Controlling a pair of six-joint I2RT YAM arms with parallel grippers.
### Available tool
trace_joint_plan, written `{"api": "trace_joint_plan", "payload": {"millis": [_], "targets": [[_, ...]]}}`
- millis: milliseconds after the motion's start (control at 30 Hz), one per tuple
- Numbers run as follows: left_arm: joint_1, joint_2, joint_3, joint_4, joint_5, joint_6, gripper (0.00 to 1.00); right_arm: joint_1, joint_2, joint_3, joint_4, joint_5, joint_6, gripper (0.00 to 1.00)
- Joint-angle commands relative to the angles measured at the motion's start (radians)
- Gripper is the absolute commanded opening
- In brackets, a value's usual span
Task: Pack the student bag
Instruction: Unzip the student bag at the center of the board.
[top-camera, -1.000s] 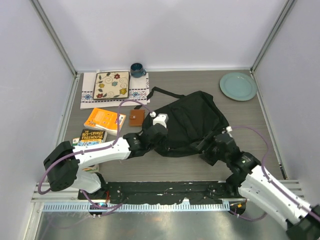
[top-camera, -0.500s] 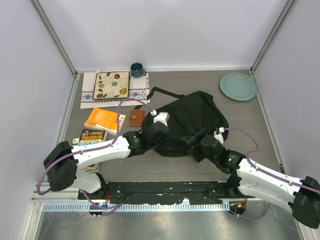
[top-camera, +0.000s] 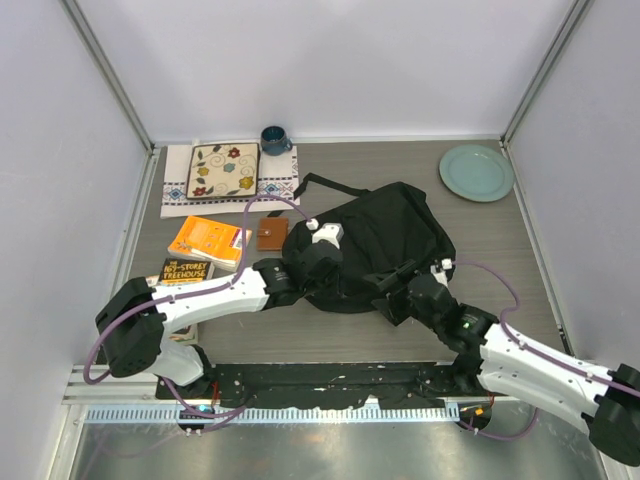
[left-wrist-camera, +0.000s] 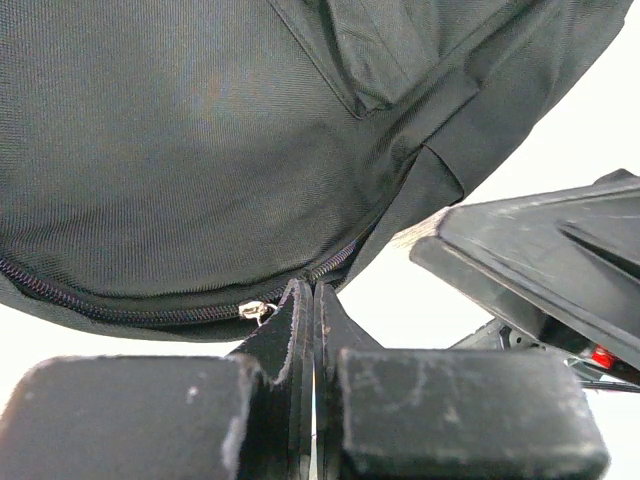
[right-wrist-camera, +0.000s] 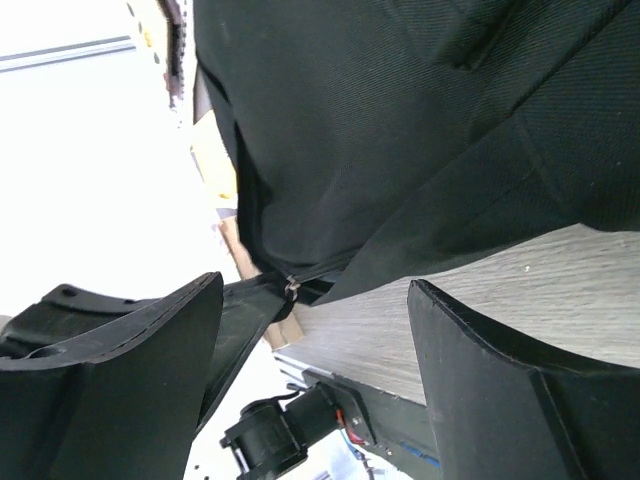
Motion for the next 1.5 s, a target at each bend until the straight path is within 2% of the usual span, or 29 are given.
{"api": "trace_joint_plan", "payload": {"millis": [0, 200, 300, 433, 667, 767, 800, 833, 867, 1000, 1133, 1267, 1467], "targets": [[0.003, -0.015, 0.046, 0.008, 0.006, -0.008, 0.0, 0.005, -0.096, 0.016, -0.065, -0.002, 0.044, 0.8], [0.003, -0.039, 0.047, -0.004, -0.002, -0.009, 0.0, 0.007, -0.025, 0.055, -0.117, -0.066, 0.106, 0.84], [0.003, -0.048, 0.043, -0.004, 0.002, -0.014, 0.0, 0.008, 0.035, 0.051, -0.039, -0.115, 0.111, 0.84], [0.003, -0.067, 0.035, -0.009, -0.008, -0.012, 0.0, 0.011, 0.117, 0.048, 0.056, -0.095, 0.145, 0.84], [0.003, -0.099, 0.005, -0.009, 0.021, -0.005, 0.0, 0.011, 0.224, 0.042, 0.178, -0.011, 0.156, 0.71], [0.003, -0.113, 0.001, -0.014, 0.023, 0.018, 0.0, 0.011, 0.253, 0.014, 0.208, -0.006, 0.143, 0.4], [0.003, -0.116, 0.003, -0.029, 0.02, 0.023, 0.0, 0.011, 0.253, 0.005, 0.216, -0.009, 0.128, 0.15], [0.004, -0.124, 0.005, -0.043, 0.014, 0.029, 0.0, 0.011, 0.246, -0.006, 0.236, -0.009, 0.107, 0.03], [0.003, -0.131, 0.005, -0.056, 0.008, 0.035, 0.0, 0.013, 0.235, -0.02, 0.228, -0.005, 0.079, 0.0], [0.003, -0.193, -0.014, -0.177, -0.101, 0.058, 0.0, 0.011, 0.128, -0.05, 0.086, 0.04, -0.053, 0.0], [0.004, -0.271, -0.055, -0.283, -0.205, 0.081, 0.0, 0.007, -0.071, -0.09, -0.101, 0.09, -0.149, 0.0], [0.007, -0.335, -0.11, -0.381, -0.29, 0.071, 0.0, -0.004, -0.191, -0.101, -0.203, 0.127, -0.263, 0.0], [0.013, -0.366, -0.144, -0.455, -0.345, 0.028, 0.0, -0.046, -0.144, -0.026, -0.226, 0.132, -0.489, 0.0]]}}
